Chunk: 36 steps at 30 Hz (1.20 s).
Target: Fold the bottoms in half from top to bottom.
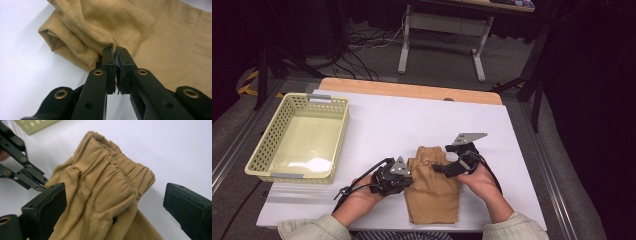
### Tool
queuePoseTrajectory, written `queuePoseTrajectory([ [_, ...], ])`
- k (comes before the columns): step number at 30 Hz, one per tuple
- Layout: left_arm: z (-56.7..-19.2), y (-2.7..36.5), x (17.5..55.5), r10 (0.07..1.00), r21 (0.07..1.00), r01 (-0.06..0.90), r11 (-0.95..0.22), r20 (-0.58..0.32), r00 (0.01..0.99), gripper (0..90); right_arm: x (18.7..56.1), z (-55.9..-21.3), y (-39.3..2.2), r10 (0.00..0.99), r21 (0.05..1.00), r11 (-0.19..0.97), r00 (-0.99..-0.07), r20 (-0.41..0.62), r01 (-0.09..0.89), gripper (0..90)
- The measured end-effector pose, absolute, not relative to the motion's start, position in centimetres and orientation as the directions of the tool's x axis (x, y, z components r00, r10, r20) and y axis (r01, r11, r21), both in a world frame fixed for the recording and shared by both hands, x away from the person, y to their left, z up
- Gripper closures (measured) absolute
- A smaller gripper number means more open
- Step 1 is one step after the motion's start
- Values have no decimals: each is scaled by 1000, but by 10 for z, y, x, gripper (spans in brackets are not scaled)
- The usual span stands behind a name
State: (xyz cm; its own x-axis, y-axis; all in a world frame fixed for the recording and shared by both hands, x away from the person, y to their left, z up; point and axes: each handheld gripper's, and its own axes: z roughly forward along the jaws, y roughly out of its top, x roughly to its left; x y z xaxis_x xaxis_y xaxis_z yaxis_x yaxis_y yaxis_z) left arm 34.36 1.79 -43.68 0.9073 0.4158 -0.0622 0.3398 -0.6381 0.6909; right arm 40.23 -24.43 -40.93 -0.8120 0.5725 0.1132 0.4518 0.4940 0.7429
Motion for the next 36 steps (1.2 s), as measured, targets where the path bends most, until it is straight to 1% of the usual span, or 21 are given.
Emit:
queuePoseTrajectory([
  [2, -437, 17, 344, 415, 692, 334, -639, -56, 908, 857, 405, -412, -242, 571, 734, 504, -813, 112, 455, 44],
  [6, -437, 17, 344, 416, 690, 336, -641, -55, 908, 857, 414, -418, -237, 562, 721, 504, -814, 144, 475, 48],
  [9, -436, 17, 343, 417, 694, 335, -638, -55, 907, 856, 416, -418, -235, 559, 709, 508, -813, 161, 490, 100],
  [11, -436, 18, 343, 422, 693, 338, -637, -53, 905, 855, 416, -417, -234, 561, 706, 512, -813, 157, 489, 170],
  [12, -436, 17, 343, 423, 694, 339, -635, -55, 905, 855, 414, -414, -234, 567, 710, 519, -813, 130, 476, 269],
  [14, -435, 18, 342, 422, 696, 335, -635, -51, 905, 853, 410, -409, -236, 569, 720, 520, -815, 109, 460, 419],
  [17, -435, 18, 343, 424, 699, 338, -630, -55, 904, 847, 403, -402, -239, 558, 734, 529, -826, 77, 426, 604],
  [19, -435, 18, 343, 425, 702, 338, -627, -55, 903, 841, 398, -398, -239, 547, 740, 537, -835, 60, 405, 656],
  [22, -434, 19, 342, 429, 707, 339, -621, -55, 902, 808, 393, -393, -239, 538, 750, 539, -842, 43, 383, 672],
  [23, -432, 20, 342, 428, 706, 341, -621, -59, 902, 805, 386, -388, -240, 525, 765, 540, -851, 19, 351, 683],
  [25, -431, 21, 343, 428, 714, 341, -611, -63, 901, 791, 381, -385, -241, 520, 773, 540, -854, 6, 333, 686],
  [28, -429, 24, 343, 430, 726, 342, -596, -71, 900, 713, 373, -381, -242, 509, 785, 536, -861, -7, 310, 686],
  [29, -425, 30, 344, 441, 746, 350, -567, -84, 894, 666, 362, -378, -245, 496, 797, 538, -868, -35, 276, 685],
  [30, -425, 30, 344, 441, 746, 350, -567, -84, 894, 632, 362, -378, -245, 496, 797, 538, -868, -35, 276, 685],
  [31, -422, 34, 344, 448, 753, 348, -558, -80, 890, 632, 356, -376, -246, 491, 801, 538, -870, -45, 262, 683],
  [32, -419, 39, 343, 454, 770, 338, -541, -71, 888, 535, 343, -375, -250, 480, 813, 533, -875, -62, 235, 680],
  [34, -418, 40, 343, 453, 773, 333, -540, -67, 889, 513, 339, -374, -251, 478, 816, 532, -876, -67, 228, 679],
  [35, -415, 46, 344, 466, 781, 347, -520, -81, 881, 508, 326, -374, -255, 469, 821, 532, -880, -81, 208, 679],
  [36, -415, 48, 345, 470, 779, 356, -516, -89, 878, 505, 323, -374, -256, 465, 822, 532, -882, -82, 204, 679],
])
